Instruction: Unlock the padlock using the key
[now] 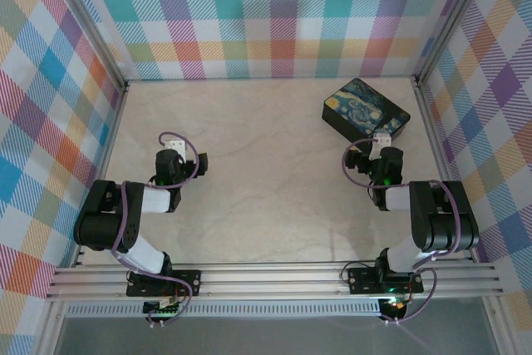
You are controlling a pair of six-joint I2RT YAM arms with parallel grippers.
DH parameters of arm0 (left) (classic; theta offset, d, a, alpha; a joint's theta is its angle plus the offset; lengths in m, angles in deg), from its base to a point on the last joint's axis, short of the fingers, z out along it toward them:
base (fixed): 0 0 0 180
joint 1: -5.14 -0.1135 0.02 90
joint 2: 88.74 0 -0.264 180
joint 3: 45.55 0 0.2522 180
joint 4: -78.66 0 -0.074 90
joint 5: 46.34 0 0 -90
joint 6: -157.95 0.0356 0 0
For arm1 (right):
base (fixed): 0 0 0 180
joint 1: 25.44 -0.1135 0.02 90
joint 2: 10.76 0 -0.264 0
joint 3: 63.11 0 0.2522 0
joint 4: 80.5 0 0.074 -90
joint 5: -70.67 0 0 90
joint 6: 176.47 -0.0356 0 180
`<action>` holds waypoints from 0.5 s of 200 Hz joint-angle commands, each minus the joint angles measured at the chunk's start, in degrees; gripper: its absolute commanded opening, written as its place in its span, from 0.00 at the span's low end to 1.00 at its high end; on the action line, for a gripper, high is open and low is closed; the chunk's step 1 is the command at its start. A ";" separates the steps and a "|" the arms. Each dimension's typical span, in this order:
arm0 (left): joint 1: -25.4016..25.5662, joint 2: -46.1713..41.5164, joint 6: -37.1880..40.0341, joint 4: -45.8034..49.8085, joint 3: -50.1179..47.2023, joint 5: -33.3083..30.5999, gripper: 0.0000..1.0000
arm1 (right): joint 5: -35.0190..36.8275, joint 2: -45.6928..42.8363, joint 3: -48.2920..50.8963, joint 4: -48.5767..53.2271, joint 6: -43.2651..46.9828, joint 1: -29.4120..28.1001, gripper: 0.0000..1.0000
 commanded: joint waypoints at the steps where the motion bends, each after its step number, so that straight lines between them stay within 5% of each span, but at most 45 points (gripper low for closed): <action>1: -0.86 -0.59 -0.52 -0.82 1.13 1.02 1.00 | 0.17 -0.38 -0.79 -1.64 0.84 -0.41 1.00; 100: -0.95 -0.57 -0.65 -0.72 1.21 1.27 1.00 | -4.30 -0.50 -1.32 -0.66 1.63 0.40 1.00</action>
